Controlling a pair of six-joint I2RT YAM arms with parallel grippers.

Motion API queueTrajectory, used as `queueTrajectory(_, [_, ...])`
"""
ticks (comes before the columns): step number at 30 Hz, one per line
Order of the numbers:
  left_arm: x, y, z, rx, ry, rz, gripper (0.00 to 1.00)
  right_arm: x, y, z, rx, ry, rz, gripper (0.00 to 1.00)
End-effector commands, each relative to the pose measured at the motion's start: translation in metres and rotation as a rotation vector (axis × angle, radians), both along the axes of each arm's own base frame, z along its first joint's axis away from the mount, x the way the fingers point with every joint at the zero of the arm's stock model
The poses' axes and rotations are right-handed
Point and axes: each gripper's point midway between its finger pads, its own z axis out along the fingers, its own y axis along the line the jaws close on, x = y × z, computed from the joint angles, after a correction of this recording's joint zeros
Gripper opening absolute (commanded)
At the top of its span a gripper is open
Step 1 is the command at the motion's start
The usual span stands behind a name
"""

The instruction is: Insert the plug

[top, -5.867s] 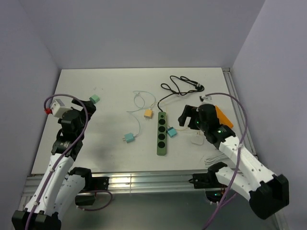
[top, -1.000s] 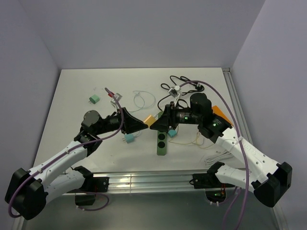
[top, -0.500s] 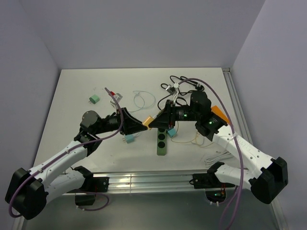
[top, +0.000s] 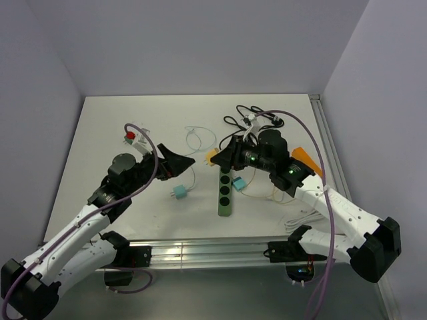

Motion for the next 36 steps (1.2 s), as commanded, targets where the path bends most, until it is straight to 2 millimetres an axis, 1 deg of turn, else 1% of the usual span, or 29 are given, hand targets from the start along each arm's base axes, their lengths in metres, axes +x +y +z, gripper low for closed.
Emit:
queueTrajectory(1, [0.025, 0.038, -0.011, 0.130, 0.034, 0.248, 0.99, 0.056, -0.034, -0.013, -0.134, -0.006, -0.402, 0.00])
queueTrajectory(2, [0.026, 0.041, -0.011, 0.131, 0.032, 0.265, 0.99, 0.064, -0.039, -0.019, -0.160, -0.004, -0.470, 0.00])
queueTrajectory(3, [0.024, 0.041, -0.009, 0.125, 0.025, 0.264, 0.99, 0.075, -0.044, -0.032, -0.217, -0.003, -0.550, 0.00])
queueTrajectory(5, [0.021, 0.044, -0.007, 0.109, 0.006, 0.267, 0.99, 0.085, -0.054, -0.047, -0.291, 0.032, -0.651, 0.00])
queueTrajectory(6, [0.020, 0.045, -0.007, 0.108, 0.003, 0.266, 0.98, 0.095, -0.061, -0.063, -0.346, 0.059, -0.736, 0.00])
queueTrajectory(7, [0.018, 0.045, -0.006, 0.108, -0.005, 0.263, 0.98, 0.098, -0.065, -0.070, -0.378, 0.072, -0.766, 0.00])
queueTrajectory(8, [0.017, 0.045, -0.006, 0.110, -0.006, 0.259, 0.97, 0.102, -0.066, -0.084, -0.427, 0.093, -0.786, 0.00])
queueTrajectory(9, [0.016, 0.046, -0.009, 0.118, -0.004, 0.257, 0.97, 0.106, -0.071, -0.089, -0.449, 0.094, -0.827, 0.00])
queueTrajectory(10, [0.015, 0.047, -0.010, 0.121, -0.005, 0.256, 0.97, 0.107, -0.072, -0.097, -0.483, 0.104, -0.839, 0.00])
queueTrajectory(11, [0.014, 0.047, -0.012, 0.124, -0.003, 0.256, 0.97, 0.112, -0.072, -0.106, -0.524, 0.111, -0.856, 0.00])
queueTrajectory(13, [0.013, 0.049, -0.014, 0.130, -0.006, 0.256, 0.97, 0.115, -0.073, -0.115, -0.578, 0.096, -0.880, 0.00])
queueTrajectory(14, [0.013, 0.049, -0.015, 0.132, -0.006, 0.256, 0.97, 0.117, -0.070, -0.124, -0.604, 0.097, -0.880, 0.00])
queueTrajectory(16, [0.011, 0.049, -0.017, 0.134, -0.009, 0.249, 0.97, 0.119, -0.064, -0.131, -0.630, 0.080, -0.861, 0.00])
queueTrajectory(17, [0.011, 0.049, -0.017, 0.132, -0.013, 0.249, 0.97, 0.119, -0.063, -0.140, -0.658, 0.082, -0.855, 0.00])
queueTrajectory(20, [0.010, 0.047, -0.018, 0.137, -0.016, 0.235, 0.97, 0.118, -0.056, -0.150, -0.676, 0.085, -0.828, 0.00])
queueTrajectory(23, [0.010, 0.045, -0.020, 0.139, -0.013, 0.228, 0.97, 0.115, -0.050, -0.156, -0.694, 0.084, -0.813, 0.00])
queueTrajectory(27, [0.009, 0.044, -0.023, 0.136, -0.011, 0.218, 0.96, 0.106, -0.044, -0.158, -0.709, 0.077, -0.780, 0.00])
queueTrajectory(33, [0.010, 0.041, -0.028, 0.135, -0.004, 0.207, 0.96, 0.098, -0.045, -0.164, -0.721, 0.072, -0.746, 0.00])
queueTrajectory(36, [0.010, 0.040, -0.029, 0.131, -0.001, 0.205, 0.96, 0.096, -0.049, -0.169, -0.737, 0.079, -0.749, 0.00])
